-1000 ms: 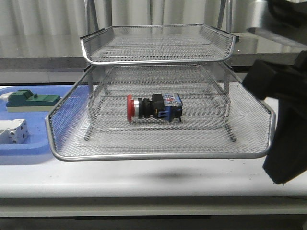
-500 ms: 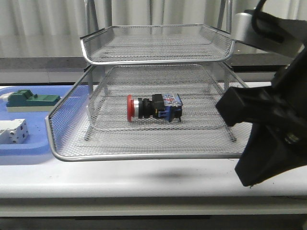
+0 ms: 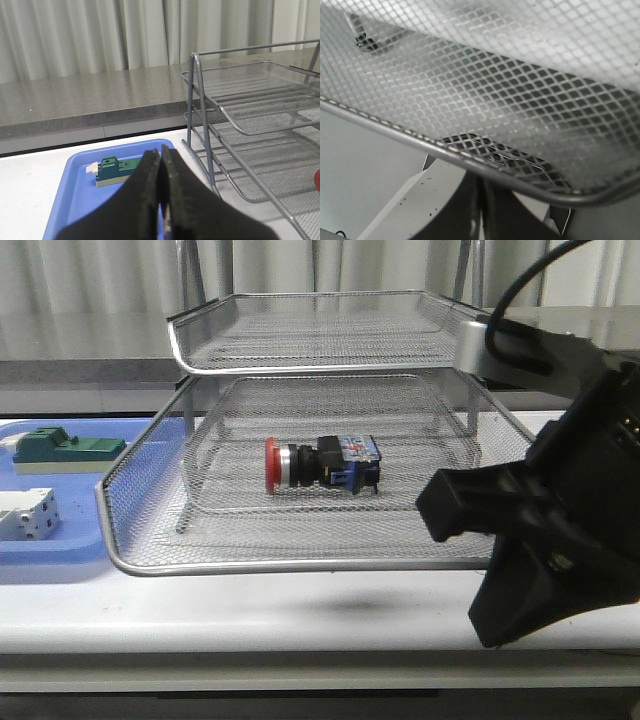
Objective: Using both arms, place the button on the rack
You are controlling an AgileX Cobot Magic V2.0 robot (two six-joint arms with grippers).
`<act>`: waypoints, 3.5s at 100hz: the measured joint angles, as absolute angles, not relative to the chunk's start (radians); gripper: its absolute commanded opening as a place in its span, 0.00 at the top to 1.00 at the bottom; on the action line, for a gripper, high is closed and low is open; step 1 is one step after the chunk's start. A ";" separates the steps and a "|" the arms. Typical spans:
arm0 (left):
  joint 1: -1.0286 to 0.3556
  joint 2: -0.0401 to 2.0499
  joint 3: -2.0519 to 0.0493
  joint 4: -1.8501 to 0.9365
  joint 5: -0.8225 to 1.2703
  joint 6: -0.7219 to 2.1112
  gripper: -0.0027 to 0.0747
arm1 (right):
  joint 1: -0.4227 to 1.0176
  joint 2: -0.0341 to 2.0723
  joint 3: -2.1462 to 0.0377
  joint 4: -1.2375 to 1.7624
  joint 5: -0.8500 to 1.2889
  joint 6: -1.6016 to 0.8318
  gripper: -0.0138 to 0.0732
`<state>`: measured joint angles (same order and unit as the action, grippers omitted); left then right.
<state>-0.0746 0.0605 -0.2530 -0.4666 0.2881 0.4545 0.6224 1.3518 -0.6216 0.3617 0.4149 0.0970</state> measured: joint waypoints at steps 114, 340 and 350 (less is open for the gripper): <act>-0.075 0.060 -0.253 -0.467 0.287 0.454 0.99 | 0.510 1.569 -0.884 0.288 0.285 0.104 0.96; -0.075 0.060 -0.253 -0.467 0.286 0.454 0.99 | 0.177 0.253 -0.474 -0.101 0.600 0.104 0.96; -0.075 0.060 -0.253 -0.467 0.286 0.454 0.99 | 0.177 0.224 -0.474 -0.101 0.618 0.104 0.96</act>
